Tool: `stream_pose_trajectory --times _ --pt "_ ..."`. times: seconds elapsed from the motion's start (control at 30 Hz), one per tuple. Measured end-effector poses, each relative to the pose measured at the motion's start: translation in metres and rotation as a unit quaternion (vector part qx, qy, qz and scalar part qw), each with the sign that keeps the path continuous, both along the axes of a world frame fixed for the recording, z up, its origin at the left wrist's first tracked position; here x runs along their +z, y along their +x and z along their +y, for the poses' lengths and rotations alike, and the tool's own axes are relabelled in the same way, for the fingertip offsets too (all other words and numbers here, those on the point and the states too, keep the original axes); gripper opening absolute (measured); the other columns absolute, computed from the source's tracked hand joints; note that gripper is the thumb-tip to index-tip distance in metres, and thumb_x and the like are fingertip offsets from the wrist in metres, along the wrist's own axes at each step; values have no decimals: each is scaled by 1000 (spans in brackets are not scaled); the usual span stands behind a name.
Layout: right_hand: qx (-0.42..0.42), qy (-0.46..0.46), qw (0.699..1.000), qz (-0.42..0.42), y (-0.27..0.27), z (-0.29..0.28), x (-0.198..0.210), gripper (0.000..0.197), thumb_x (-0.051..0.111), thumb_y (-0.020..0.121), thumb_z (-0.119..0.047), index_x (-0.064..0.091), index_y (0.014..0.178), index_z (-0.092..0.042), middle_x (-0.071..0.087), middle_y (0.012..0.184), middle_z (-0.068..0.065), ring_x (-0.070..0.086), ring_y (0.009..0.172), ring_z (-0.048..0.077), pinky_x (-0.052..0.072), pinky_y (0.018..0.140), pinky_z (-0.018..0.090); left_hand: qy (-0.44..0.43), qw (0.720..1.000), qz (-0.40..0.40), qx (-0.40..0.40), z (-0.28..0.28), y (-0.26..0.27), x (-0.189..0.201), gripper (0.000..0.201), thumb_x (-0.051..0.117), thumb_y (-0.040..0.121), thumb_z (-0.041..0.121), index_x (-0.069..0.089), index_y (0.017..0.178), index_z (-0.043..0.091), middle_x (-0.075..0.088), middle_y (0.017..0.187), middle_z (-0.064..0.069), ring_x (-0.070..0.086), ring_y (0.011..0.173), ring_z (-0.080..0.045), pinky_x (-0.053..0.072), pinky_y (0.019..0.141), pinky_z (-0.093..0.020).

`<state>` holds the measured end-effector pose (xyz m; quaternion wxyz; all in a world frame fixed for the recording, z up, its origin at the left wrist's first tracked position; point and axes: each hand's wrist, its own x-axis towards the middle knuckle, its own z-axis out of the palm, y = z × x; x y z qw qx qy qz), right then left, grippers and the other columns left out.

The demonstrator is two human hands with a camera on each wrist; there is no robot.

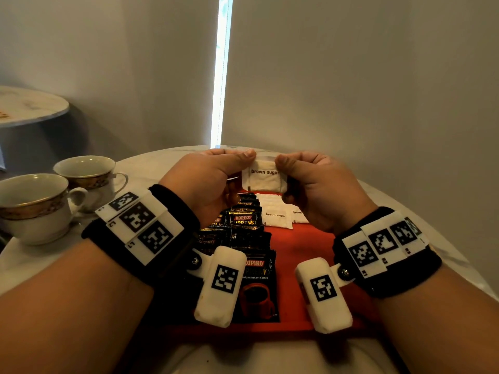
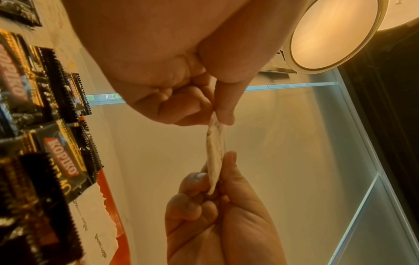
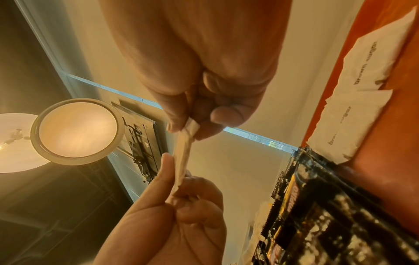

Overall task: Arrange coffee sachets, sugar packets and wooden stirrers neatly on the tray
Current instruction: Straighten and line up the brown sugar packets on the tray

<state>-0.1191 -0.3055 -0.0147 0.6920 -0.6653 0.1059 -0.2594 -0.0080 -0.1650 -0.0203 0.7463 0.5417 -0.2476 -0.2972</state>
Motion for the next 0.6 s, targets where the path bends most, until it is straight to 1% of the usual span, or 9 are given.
stream_pose_trajectory --times 0.1,0.17,0.2,0.27,0.3,0.37,0.43,0.5,0.6 --pt "-7 -3 1000 3 0 -1 1 33 72 72 -26 64 94 -3 71 81 13 61 61 19 43 48 26 4 1000 3 -4 0 0 0 32 70 91 25 62 117 7 70 87 -8 61 52 -10 40 43 -21" --pt "-20 2 1000 2 -1 -7 3 31 72 72 -26 63 93 -5 73 86 17 65 67 23 43 49 27 3 1000 9 3 1 1 0 23 73 87 26 64 101 10 67 79 -3 57 52 -8 41 43 -21" --pt "-33 9 999 1 -1 -12 4 28 72 74 -26 62 92 -7 74 92 19 68 74 28 44 51 28 0 1000 14 8 2 1 0 18 74 86 25 64 93 12 64 72 1 55 51 -8 41 44 -21" --pt "-69 32 997 -7 -3 -24 6 19 70 83 -24 62 93 -9 74 99 19 70 87 32 46 53 28 -8 1000 22 18 3 2 2 16 75 85 24 62 87 16 61 62 6 54 50 -8 41 45 -22" --pt "-94 46 994 -12 -5 -32 6 12 67 90 -21 61 94 -11 74 100 17 71 87 29 47 53 28 -11 999 24 21 4 3 2 15 75 85 24 62 86 17 61 61 6 54 50 -8 41 45 -21" --pt "-147 72 987 -12 -7 -50 3 6 60 98 -18 62 99 -13 76 98 13 73 80 21 47 51 26 -12 999 25 24 4 3 3 16 76 86 25 62 86 17 61 63 6 55 51 -8 41 45 -22" --pt "-190 78 979 22 -7 -71 -6 9 59 99 -20 63 105 -14 76 94 9 71 67 14 44 47 25 -8 999 23 23 3 2 3 16 75 86 26 62 87 18 60 65 6 55 52 -8 41 45 -22" --pt "-213 70 971 89 -7 -91 -21 14 59 100 -22 65 108 -13 73 88 7 62 55 11 37 40 24 -6 1000 22 22 3 2 2 15 74 87 26 63 88 18 60 66 6 55 53 -7 41 46 -21" --pt "-191 80 962 180 -7 -105 -40 15 57 100 -18 66 103 -7 65 78 9 44 46 12 24 35 21 -7 999 24 24 4 2 3 14 74 88 26 63 90 17 59 71 5 54 54 -7 41 45 -21"
